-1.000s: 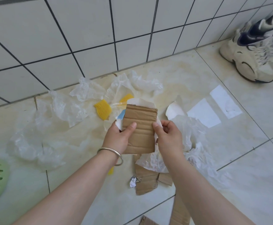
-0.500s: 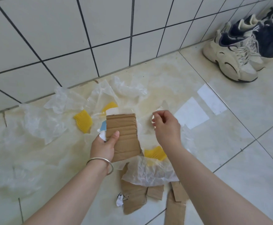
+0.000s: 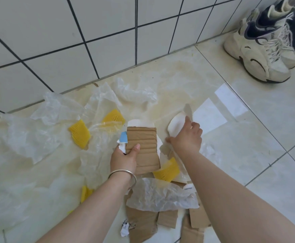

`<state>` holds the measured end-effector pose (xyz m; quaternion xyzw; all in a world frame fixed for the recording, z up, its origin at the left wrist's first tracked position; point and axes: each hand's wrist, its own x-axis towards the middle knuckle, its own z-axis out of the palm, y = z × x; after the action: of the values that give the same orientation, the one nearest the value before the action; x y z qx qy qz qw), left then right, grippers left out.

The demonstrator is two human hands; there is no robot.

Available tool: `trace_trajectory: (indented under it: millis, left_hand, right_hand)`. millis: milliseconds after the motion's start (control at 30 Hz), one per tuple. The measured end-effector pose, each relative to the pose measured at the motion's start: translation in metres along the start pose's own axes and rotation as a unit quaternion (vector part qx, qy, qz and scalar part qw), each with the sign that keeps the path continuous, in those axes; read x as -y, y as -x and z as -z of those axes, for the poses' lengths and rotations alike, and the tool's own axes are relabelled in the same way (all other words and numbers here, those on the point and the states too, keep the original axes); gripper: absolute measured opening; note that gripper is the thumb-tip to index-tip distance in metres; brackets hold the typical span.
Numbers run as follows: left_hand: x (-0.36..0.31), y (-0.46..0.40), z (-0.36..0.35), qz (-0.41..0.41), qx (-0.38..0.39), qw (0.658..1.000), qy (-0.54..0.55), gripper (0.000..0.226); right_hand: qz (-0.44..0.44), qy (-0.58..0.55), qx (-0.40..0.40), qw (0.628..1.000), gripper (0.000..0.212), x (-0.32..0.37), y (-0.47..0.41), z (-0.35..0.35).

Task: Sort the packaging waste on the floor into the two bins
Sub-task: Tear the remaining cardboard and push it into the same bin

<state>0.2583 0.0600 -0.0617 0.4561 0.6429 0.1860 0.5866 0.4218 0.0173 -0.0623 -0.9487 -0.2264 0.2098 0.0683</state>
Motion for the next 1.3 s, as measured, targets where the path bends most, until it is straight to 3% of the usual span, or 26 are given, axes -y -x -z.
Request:
trace_trajectory:
  millis: [67,167,200,333,467,567,700,767,833,900,1033,1167,1300]
  left_hand:
    - [0.002,-0.001,0.002,0.003,-0.003,1.0,-0.008,0.021]
    - [0.003,-0.001,0.004,0.004,-0.004,1.0,0.0,0.02]
    - [0.003,0.0,0.005,0.003,-0.004,1.0,0.002,0.019]
    - [0.0,0.003,0.009,0.001,-0.001,1.0,0.007,0.013]
    - [-0.008,0.011,0.016,-0.017,-0.005,1.0,0.019,0.009]
    - [-0.016,0.018,0.029,-0.024,-0.014,0.999,0.034,0.012]
    - [-0.028,0.024,0.057,-0.027,-0.027,0.998,0.057,0.008]
    - [-0.037,0.03,0.077,-0.04,-0.032,0.997,0.062,0.01]
    - [-0.047,0.036,0.098,-0.049,-0.035,0.996,0.07,0.005]
    - [-0.057,0.044,0.12,-0.062,-0.043,0.994,0.075,0.004]
    - [-0.072,0.064,0.168,-0.094,-0.074,0.989,0.091,0.017]
    - [-0.074,0.08,0.225,-0.088,-0.103,0.984,0.116,0.009]
    - [-0.071,0.098,0.283,-0.101,-0.142,0.974,0.145,0.011]
  right_hand:
    - [-0.02,0.003,-0.002,1.0,0.084,0.002,-0.005,-0.001]
    - [0.039,0.07,-0.047,0.996,0.028,0.002,-0.004,-0.003]
    - [0.065,0.093,-0.058,0.992,0.02,0.0,-0.002,-0.002]
    - [0.089,0.044,-0.045,0.994,0.02,-0.006,0.003,0.003]
    - [0.085,-0.163,-0.006,0.983,0.028,0.016,0.027,0.015]
    - [0.101,-0.337,-0.046,0.935,0.019,0.039,0.05,0.035]
    - [0.102,-0.473,-0.085,0.871,0.015,0.066,0.075,0.066]
    - [0.068,-0.545,-0.047,0.834,0.016,0.08,0.088,0.075]
    - [0.026,-0.595,0.05,0.802,0.021,0.094,0.104,0.075]
    - [0.028,-0.559,0.13,0.819,0.018,0.109,0.125,0.065]
    - [0.046,-0.469,0.161,0.867,0.028,0.137,0.171,0.039]
    - [0.134,-0.371,0.093,0.914,0.032,0.17,0.223,0.032]
    - [0.262,-0.305,0.053,0.914,0.015,0.207,0.279,0.029]
